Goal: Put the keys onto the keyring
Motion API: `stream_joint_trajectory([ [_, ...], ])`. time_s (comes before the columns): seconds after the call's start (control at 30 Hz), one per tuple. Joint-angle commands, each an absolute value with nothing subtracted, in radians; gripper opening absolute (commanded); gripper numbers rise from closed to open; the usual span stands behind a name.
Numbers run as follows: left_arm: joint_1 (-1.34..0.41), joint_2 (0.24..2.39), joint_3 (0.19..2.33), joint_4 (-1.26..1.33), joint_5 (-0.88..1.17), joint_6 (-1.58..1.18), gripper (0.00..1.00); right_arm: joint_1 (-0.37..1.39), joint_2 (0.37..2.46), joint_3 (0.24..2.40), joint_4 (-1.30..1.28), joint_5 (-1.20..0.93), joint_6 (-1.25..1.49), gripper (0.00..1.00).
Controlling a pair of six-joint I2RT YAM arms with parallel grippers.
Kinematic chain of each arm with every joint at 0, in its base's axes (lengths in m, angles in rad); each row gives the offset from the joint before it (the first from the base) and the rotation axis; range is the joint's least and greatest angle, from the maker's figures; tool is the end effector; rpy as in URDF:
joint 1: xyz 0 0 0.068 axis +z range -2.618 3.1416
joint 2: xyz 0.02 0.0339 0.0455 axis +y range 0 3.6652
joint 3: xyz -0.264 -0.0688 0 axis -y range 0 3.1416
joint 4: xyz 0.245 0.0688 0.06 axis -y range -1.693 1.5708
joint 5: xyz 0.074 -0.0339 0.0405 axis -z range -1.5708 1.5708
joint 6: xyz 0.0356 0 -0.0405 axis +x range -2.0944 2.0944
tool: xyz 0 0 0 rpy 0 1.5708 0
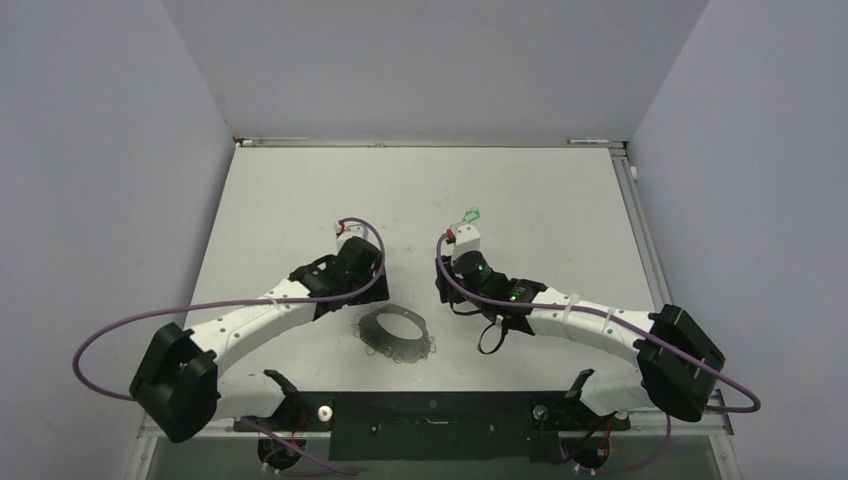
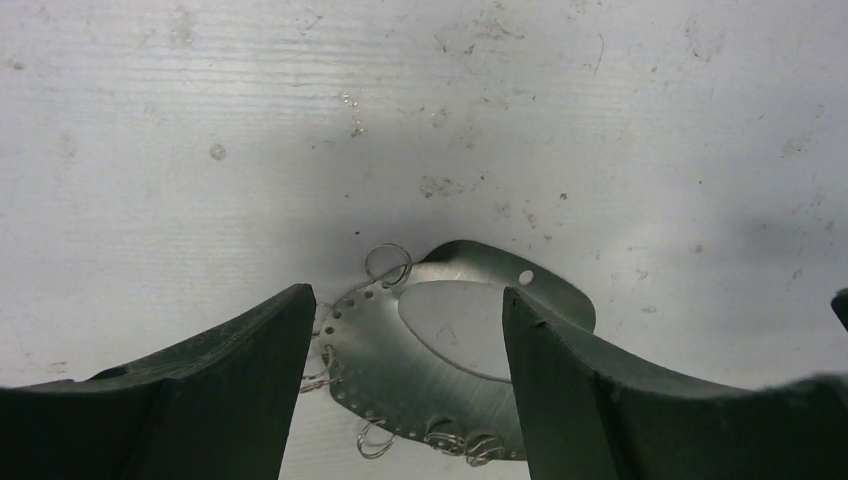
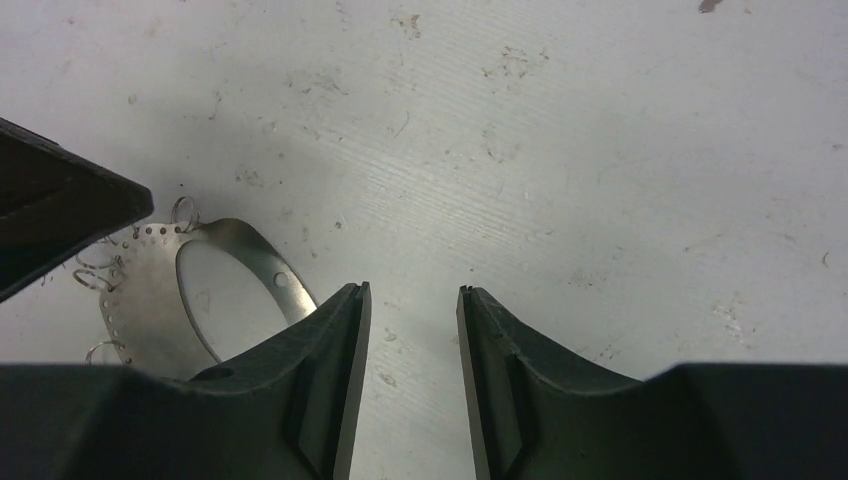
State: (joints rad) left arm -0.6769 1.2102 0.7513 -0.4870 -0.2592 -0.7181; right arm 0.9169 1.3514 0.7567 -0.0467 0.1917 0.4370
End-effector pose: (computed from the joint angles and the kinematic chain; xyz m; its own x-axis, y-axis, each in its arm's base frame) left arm 0.1901 -0.1410 0.2179 -0.7975 -0.1750 -0.5773 -0.0480 0.9724 -0.2284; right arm 0.1796 0.2232 0.2184 -0.6202 -0.1263 -0.7742 -0.4678 0.8518 0.2358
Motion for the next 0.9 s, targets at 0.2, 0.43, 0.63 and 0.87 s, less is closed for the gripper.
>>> stream_joint_trajectory([
  [0.2, -0.775, 1.524, 0.981, -0.570, -0.411, -0.819, 0.50, 0.910, 1.265, 0.706, -0.039, 0.222, 0.478, 0.38],
  [0.43, -0.785, 1.599, 0.986, -0.569, -0.439, -0.844, 0.42, 0.909, 1.223, 0.681, -0.040, 0.220, 0.474, 0.38],
  [0.63, -0.785, 1.616, 0.967, -0.564, -0.437, -0.849, 0.38, 0.909, 1.220, 0.676, -0.041, 0.209, 0.468, 0.37],
  [0.87, -0.786, 1.598, 0.923, -0.557, -0.416, -0.856, 0.33, 0.910, 1.236, 0.682, -0.028, 0.189, 0.468, 0.36],
])
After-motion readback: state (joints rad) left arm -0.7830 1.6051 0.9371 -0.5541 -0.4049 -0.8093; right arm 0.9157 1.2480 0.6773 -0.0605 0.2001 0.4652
